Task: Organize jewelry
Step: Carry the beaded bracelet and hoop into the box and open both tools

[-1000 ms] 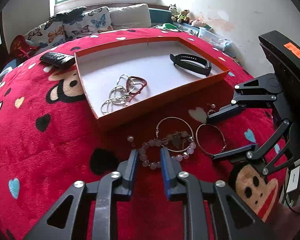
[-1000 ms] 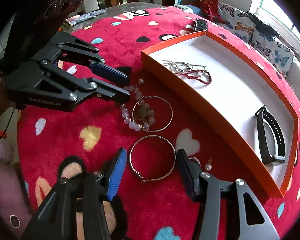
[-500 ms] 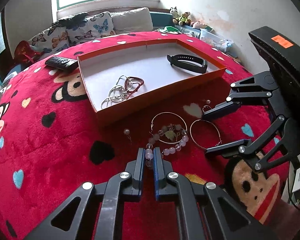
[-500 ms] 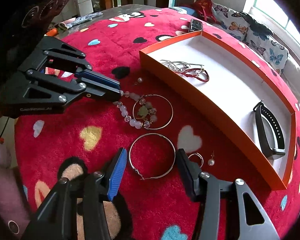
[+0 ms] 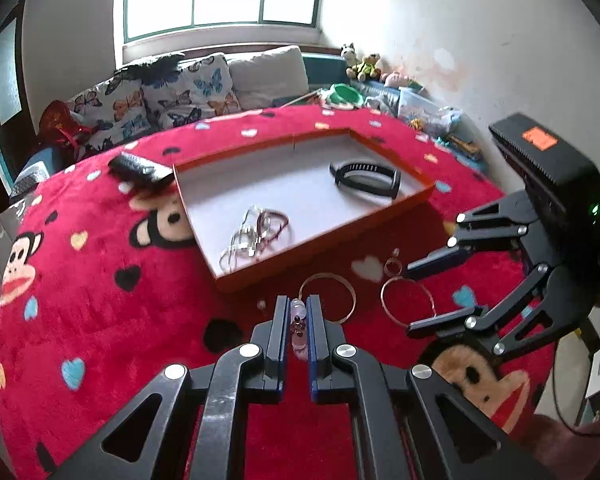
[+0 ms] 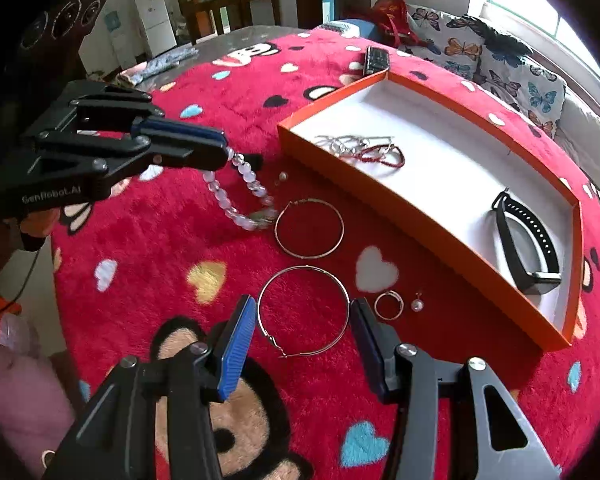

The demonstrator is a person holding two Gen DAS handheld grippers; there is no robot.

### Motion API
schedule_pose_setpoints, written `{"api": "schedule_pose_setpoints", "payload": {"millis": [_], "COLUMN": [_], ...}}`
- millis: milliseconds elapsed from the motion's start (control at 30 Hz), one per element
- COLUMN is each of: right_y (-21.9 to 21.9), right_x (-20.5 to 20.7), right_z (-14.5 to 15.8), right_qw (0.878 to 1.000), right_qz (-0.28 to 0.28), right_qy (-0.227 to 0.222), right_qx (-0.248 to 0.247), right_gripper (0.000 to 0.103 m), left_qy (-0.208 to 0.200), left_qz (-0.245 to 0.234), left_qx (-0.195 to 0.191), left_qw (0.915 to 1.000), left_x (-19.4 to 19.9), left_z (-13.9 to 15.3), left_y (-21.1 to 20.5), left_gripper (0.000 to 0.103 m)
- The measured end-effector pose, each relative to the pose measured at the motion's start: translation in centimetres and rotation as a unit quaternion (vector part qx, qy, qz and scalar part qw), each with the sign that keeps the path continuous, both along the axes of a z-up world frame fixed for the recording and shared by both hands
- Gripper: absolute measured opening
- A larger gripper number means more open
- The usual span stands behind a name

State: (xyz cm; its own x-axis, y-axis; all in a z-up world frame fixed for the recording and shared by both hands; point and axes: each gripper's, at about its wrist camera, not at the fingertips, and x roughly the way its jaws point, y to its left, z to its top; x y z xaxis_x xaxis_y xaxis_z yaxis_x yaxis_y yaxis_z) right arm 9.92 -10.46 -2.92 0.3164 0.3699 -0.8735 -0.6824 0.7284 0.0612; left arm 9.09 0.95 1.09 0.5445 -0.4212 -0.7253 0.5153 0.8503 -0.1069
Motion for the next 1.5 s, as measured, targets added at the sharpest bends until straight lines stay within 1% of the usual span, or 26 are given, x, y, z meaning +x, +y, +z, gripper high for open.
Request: {"api": "schedule_pose_setpoints", "payload": {"millis": [233, 400, 567, 667, 733, 833, 1033, 1133, 1233, 1500], "right_y": [-1.0, -1.2, -1.4, -1.6, -1.7, -1.8, -2.0, -2.0, -1.7, -1.6], "right_x": [1.0, 2.9, 5.0, 6.5, 7.6, 8.9, 10.5, 11.1, 11.2, 11.7], "right_z": [2.1, 3.4, 3.5, 3.2, 2.9, 2.3, 1.4, 0.9, 0.5, -0.2], "right_qw": [0.999, 0.998, 0.996, 0.994, 0.994, 0.992, 0.991, 0.991, 0.991, 0.991], "right_qz": [-0.025, -0.044, -0.067, -0.085, -0.095, -0.107, -0.12, -0.125, -0.125, -0.127], "right_qy": [-0.012, -0.026, -0.031, -0.027, -0.029, -0.022, -0.012, -0.01, -0.012, -0.006], "right_qx": [0.023, 0.038, 0.047, 0.057, 0.055, 0.058, 0.06, 0.056, 0.044, 0.033], "right_gripper": [0.054, 0.054, 0.054, 0.054, 0.054, 0.054, 0.054, 0.054, 0.054, 0.054], "left_qy": [-0.023, -0.05, -0.057, -0.049, -0.04, -0.035, -0.022, -0.016, -0.001, 0.024], "left_qz": [-0.005, -0.001, 0.01, 0.021, 0.023, 0.029, 0.029, 0.031, 0.034, 0.034], "left_qx": [-0.007, -0.005, 0.001, 0.008, 0.004, 0.012, 0.022, 0.029, 0.031, 0.047], "left_qw": [0.9997, 0.9987, 0.9983, 0.9985, 0.9989, 0.9989, 0.9991, 0.999, 0.9989, 0.998], "left_x": [0.7, 3.0, 6.3, 8.8, 10.3, 12.4, 15.4, 16.6, 17.9, 19.2], "left_z": [3.5, 6.3, 7.4, 7.0, 6.4, 5.5, 3.4, 2.2, 0.8, -2.4], "left_y": [-0.2, -0.3, -0.5, -0.7, -0.7, -1.0, -1.6, -1.9, -2.1, -2.5], "left_gripper": [0.007, 0.007, 0.007, 0.007, 0.007, 0.007, 0.007, 0.007, 0.007, 0.007]}}
